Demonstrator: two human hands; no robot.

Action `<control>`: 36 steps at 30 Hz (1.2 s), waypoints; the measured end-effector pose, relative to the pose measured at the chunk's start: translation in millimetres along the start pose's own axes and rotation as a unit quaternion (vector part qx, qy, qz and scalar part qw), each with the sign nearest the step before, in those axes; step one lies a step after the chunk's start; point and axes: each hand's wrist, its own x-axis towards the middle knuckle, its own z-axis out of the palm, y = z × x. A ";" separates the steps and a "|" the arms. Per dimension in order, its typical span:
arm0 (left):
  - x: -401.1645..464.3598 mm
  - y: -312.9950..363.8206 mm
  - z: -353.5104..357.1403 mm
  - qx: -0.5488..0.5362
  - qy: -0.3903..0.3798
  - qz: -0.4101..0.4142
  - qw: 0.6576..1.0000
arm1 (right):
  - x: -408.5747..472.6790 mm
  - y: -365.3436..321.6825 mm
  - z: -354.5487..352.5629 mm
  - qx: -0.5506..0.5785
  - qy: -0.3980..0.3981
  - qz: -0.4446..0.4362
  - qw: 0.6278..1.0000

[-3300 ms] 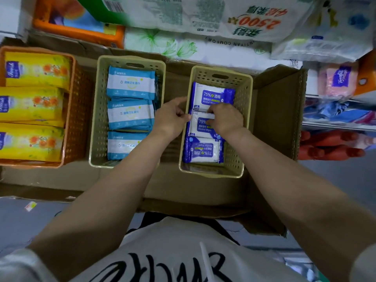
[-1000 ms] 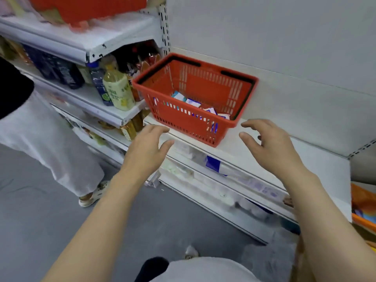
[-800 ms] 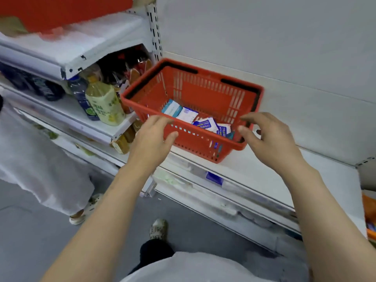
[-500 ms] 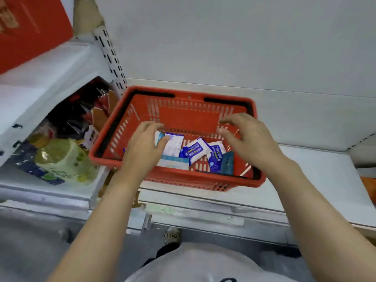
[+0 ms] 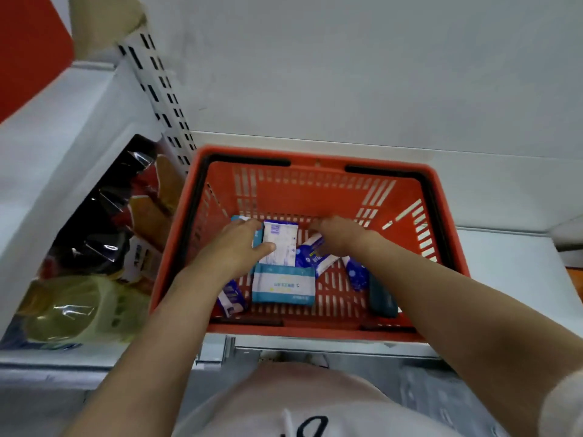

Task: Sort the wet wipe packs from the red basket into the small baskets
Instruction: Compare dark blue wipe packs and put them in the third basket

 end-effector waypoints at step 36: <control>124.8 94.5 134.0 0.250 -0.130 0.176 0.943 | -157.5 69.4 -27.6 0.329 0.332 0.197 0.862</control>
